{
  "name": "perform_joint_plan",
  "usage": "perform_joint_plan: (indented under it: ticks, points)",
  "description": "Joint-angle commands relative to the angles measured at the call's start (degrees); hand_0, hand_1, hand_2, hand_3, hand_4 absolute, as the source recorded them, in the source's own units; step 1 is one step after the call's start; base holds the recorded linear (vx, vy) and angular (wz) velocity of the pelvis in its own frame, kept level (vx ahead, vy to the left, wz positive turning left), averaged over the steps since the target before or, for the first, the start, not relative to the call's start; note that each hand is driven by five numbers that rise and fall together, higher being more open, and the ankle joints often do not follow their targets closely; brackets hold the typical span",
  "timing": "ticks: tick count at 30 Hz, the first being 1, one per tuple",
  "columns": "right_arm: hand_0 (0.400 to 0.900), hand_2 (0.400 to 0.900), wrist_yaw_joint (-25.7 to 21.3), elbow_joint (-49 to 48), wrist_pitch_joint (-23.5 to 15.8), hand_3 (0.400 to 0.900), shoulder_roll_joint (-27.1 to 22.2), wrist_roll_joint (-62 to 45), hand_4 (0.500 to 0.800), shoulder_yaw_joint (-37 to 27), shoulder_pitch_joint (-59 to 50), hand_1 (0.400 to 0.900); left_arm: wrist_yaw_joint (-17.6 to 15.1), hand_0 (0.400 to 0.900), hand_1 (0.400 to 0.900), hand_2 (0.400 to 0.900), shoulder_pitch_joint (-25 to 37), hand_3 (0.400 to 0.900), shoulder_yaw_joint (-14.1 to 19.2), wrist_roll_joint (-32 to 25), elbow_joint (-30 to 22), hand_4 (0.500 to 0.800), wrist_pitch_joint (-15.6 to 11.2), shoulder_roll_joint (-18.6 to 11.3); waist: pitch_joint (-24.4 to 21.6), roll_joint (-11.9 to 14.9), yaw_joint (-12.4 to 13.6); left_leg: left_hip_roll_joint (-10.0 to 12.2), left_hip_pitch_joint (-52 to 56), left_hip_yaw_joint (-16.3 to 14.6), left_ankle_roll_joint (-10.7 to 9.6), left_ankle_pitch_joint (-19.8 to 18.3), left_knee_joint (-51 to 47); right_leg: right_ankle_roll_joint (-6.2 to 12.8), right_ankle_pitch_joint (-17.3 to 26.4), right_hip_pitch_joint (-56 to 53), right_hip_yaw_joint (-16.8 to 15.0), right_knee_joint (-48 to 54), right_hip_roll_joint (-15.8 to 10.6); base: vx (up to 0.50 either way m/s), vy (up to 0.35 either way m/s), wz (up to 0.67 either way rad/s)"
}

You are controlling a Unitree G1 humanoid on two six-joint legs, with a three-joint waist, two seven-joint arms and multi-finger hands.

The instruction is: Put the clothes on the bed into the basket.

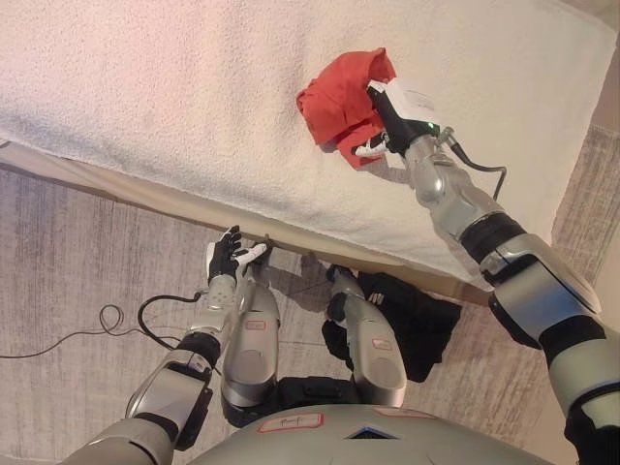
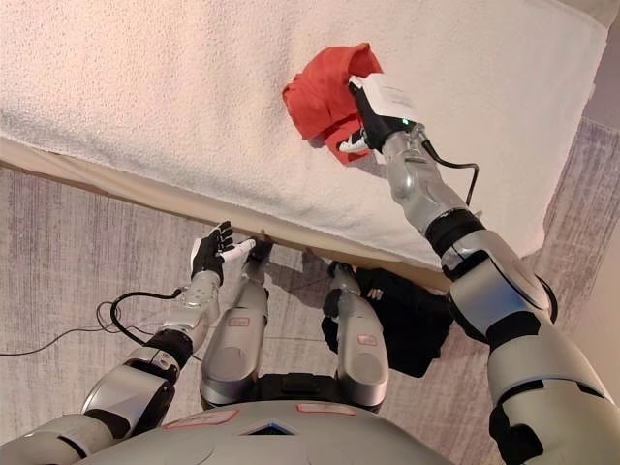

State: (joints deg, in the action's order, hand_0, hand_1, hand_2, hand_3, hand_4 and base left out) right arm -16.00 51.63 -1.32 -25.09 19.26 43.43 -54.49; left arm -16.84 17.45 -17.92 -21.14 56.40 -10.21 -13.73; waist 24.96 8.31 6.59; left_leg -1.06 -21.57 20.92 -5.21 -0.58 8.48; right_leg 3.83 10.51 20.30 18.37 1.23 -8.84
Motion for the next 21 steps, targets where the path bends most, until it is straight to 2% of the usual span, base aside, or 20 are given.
perform_joint_plan:
  ticks: [1, 5, 6, 7, 21]
  points:
    - [0.900, 0.900, -3.0, 3.0, -0.7, 0.900, 0.8, 4.1, 0.800, 1.5, -6.1, 0.900, -1.7, 0.900, 0.900, 0.900, 0.1, 0.900, -1.4, -0.1, -1.0, 0.800, -2.9, -1.4, -0.6, -0.3, 1.2, 0.7, 4.3, -6.6, 2.7, 0.8, -5.5, 3.38, -7.6, -1.8, -4.7, -9.1, -1.6, 0.00, 0.000, 0.00]
    - [0.900, 0.900, -1.5, 4.9, -0.9, 0.900, 3.8, 1.2, 0.800, 1.1, -7.7, 0.900, -1.8, 0.900, 0.900, 0.900, 0.3, 0.900, -1.7, -0.2, -1.1, 0.800, -2.9, -1.5, -0.8, -0.5, 1.7, 0.5, 4.2, -6.4, 2.6, 1.0, -5.6, 3.31, -7.5, -2.1, -4.3, -8.8, -1.5, -0.01, -0.010, 0.07]
    - [0.582, 0.582, -1.0, 4.7, -1.1, 0.582, 4.3, -0.5, 0.609, 0.6, -7.6, 0.582, -1.7, 0.900, 0.900, 0.900, 0.2, 0.900, -1.7, -0.4, -1.2, 0.800, -2.8, -1.5, -0.9, -0.5, 1.9, 0.5, 4.2, -6.3, 2.6, 1.1, -5.7, 3.32, -7.5, -2.2, -4.3, -8.6, -1.5, 0.00, -0.007, 0.06]
    - [0.400, 0.400, -0.5, 4.2, -1.4, 0.400, 4.9, -2.4, 0.500, 0.1, -7.9, 0.400, -1.7, 0.900, 0.900, 0.900, -0.1, 0.900, -1.7, -0.6, -1.2, 0.800, -2.8, -1.5, -1.0, -0.5, 1.9, 0.5, 4.3, -6.3, 2.6, 1.2, -5.7, 3.29, -7.4, -2.3, -4.2, -8.5, -1.5, 0.01, -0.006, 0.04]
    - [0.400, 0.400, -2.1, 4.3, -1.5, 0.400, 8.1, -6.3, 0.500, -3.3, -6.3, 0.400, -2.0, 0.900, 0.900, 0.900, -0.9, 0.900, -1.0, -0.6, 0.8, 0.800, -2.3, -1.3, -2.0, -0.5, 1.9, 0.8, 5.7, -6.3, 2.5, 1.7, -7.4, 3.28, -7.1, -3.9, -4.4, -6.8, -0.9, 0.00, -0.001, -0.01]
